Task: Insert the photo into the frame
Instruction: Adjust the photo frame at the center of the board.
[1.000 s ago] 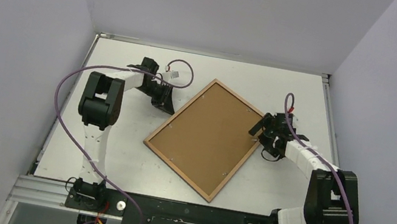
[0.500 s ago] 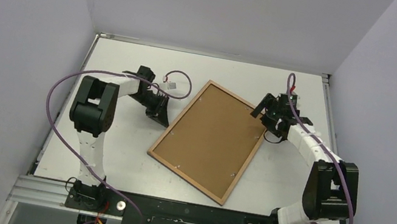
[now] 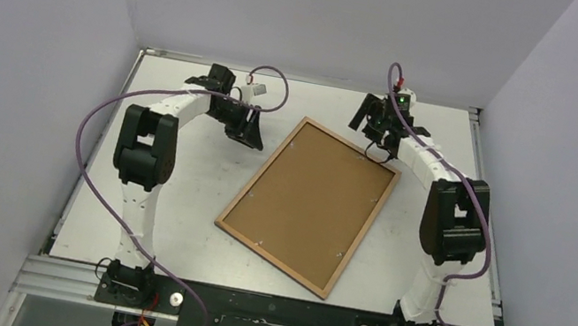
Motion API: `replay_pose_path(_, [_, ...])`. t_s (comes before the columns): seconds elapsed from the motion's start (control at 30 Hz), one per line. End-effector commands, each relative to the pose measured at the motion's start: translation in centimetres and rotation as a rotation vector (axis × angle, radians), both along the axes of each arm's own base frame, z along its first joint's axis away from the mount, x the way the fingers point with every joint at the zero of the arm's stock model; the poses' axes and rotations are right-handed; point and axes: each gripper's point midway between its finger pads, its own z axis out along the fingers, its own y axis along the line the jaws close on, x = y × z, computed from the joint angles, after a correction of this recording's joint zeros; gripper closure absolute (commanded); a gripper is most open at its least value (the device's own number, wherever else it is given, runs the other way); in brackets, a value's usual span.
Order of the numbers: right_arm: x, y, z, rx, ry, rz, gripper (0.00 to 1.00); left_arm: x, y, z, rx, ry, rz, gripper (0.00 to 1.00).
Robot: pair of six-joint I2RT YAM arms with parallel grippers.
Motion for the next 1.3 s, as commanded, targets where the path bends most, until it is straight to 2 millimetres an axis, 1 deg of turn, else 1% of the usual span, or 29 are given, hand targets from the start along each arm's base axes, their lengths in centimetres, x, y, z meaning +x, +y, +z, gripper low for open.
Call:
replay_pose_path(0.0, [3.8,0.6,0.5,-0.051,-0.082,0.034,0.10,0.4,-1.5,-0.8,-0.006,0.026,-0.005,0.58])
replay_pose_path(0.13, [5.1,0.7,-1.3,-0.054,-0.068,0.019,0.10,0.1,-1.6,-1.6,0.015,0.031,-0.011,0.57])
replay_pose_path(0.23, [5.3,1.2,-2.8,-0.026,-0.045,0.031,0.10,-0.2,-1.6,-2.0,0.021,0.041,-0.015,0.57])
replay_pose_path(0.33, [5.1,1.8,-4.7,0.011,-0.003,0.052,0.10,-0.4,-1.6,-2.3,0.025,0.047,-0.015,0.58])
replay_pose_path(0.47, [3.7,2.6,-6.8,0.078,0.062,0.078,0.10,-0.3,-1.6,-2.3,0.024,0.049,-0.010,0.58])
replay_pose_path(0.6, [1.9,2.6,-7.5,0.125,0.084,0.081,0.10,-0.3,-1.8,-2.3,0.020,0.047,-0.012,0.58])
replay_pose_path(0.67, [0.5,2.5,-7.8,0.145,0.101,0.080,0.10,-0.5,-1.8,-2.4,0.023,0.048,-0.017,0.59])
replay_pose_path(0.87, [-3.7,2.0,-8.7,0.177,0.149,0.052,0.10,-1.5,-1.5,-3.1,0.035,0.061,-0.024,0.61])
replay_pose_path(0.9, [-4.4,2.0,-8.5,0.188,0.154,0.048,0.10,-1.7,-1.5,-3.2,0.034,0.063,-0.026,0.61])
replay_pose_path(1.03, [-7.4,2.6,-8.8,0.201,0.203,0.057,0.10,-2.0,-1.5,-3.1,0.032,0.061,-0.034,0.61])
replay_pose_path(1.13, [-9.2,2.7,-8.6,0.190,0.229,0.049,0.10,-1.8,-1.7,-2.8,0.019,0.058,-0.031,0.62])
replay_pose_path(1.17, [-9.5,2.2,-8.3,0.165,0.229,0.027,0.10,-1.8,-1.8,-2.7,0.015,0.059,-0.031,0.62])
replay_pose_path(1.2, [-9.5,1.5,-7.5,0.140,0.200,-0.001,0.10,-1.8,-2.0,-2.7,0.011,0.062,-0.033,0.62])
replay_pose_path(1.27, [-8.7,0.9,-5.2,0.121,0.099,-0.017,0.10,-1.9,-2.3,-2.5,0.000,0.065,-0.036,0.62])
